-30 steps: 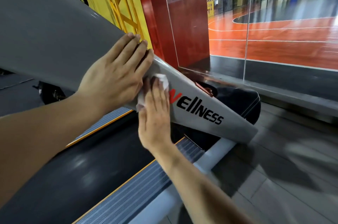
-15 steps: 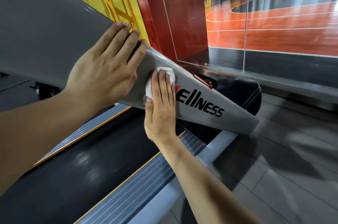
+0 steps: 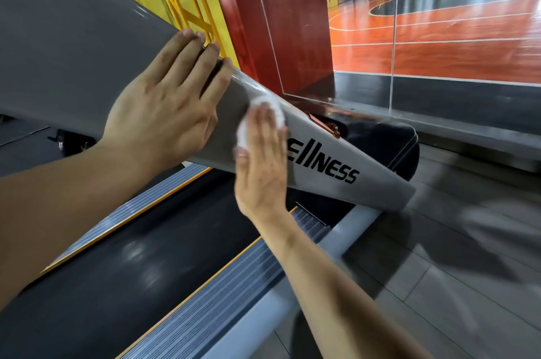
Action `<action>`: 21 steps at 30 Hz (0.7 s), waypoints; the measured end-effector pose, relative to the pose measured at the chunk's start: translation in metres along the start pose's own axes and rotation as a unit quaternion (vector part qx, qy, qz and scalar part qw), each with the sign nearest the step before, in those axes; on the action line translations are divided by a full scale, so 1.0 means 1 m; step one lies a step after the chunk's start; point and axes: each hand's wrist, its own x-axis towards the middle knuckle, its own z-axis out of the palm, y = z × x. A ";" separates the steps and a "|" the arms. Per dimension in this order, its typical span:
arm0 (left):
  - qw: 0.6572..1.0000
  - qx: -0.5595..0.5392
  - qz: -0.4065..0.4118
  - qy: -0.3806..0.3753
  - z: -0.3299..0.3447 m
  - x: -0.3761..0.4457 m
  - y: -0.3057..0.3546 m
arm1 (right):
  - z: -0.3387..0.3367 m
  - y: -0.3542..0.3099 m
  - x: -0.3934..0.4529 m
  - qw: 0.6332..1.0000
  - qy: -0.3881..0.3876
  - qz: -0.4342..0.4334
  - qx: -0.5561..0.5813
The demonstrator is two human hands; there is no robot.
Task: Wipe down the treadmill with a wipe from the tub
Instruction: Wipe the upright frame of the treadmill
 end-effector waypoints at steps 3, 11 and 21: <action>1.000 0.003 -0.003 0.002 0.000 -0.002 0.001 | 0.001 0.050 -0.031 0.978 0.058 0.198 -0.016; 1.000 0.002 -0.009 0.004 0.001 -0.002 0.001 | 0.011 -0.005 -0.036 1.000 0.005 0.007 0.020; 1.000 -0.003 -0.010 0.002 0.001 -0.002 0.002 | -0.011 0.104 -0.085 0.989 -0.067 0.081 -0.099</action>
